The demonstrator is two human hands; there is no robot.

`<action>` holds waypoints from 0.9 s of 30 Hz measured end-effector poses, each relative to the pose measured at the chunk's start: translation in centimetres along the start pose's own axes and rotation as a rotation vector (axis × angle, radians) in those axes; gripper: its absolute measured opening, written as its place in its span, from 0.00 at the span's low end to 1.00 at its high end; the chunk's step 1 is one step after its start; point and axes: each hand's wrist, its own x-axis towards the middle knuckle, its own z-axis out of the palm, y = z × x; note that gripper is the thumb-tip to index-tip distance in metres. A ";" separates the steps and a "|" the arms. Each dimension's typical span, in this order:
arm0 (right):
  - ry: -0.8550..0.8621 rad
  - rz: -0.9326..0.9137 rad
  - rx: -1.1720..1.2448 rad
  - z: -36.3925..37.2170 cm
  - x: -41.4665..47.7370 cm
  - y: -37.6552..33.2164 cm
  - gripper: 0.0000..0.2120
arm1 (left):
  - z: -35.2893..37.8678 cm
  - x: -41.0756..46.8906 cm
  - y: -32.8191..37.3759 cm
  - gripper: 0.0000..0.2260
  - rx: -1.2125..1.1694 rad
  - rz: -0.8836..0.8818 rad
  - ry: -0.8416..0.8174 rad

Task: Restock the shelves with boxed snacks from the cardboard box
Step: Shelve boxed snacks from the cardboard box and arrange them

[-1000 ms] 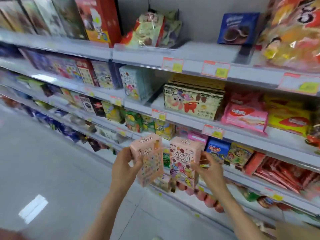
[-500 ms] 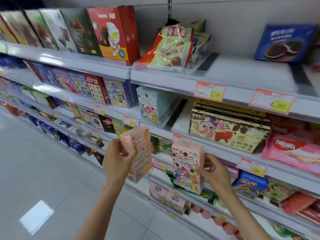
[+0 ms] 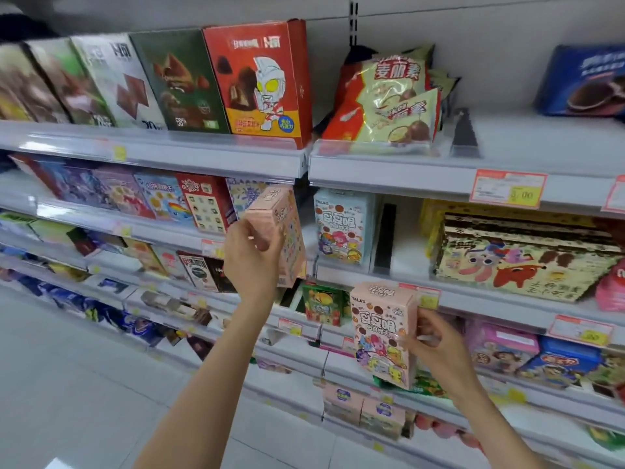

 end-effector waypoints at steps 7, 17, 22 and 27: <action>0.118 0.074 -0.037 4.5 -1.7 0.0 0.20 | 2.3 4.1 -1.3 0.15 -0.098 0.004 -0.114; 0.204 0.127 -0.095 7.2 -3.5 -0.5 0.19 | 6.9 6.3 -2.3 0.19 -0.058 0.126 -0.315; 0.256 0.155 -0.106 7.5 -4.0 -0.9 0.19 | 9.2 5.9 -3.4 0.18 0.027 0.103 -0.489; 0.289 0.187 -0.121 7.4 -4.5 -0.6 0.18 | 11.7 6.6 -3.3 0.23 0.117 0.049 -0.610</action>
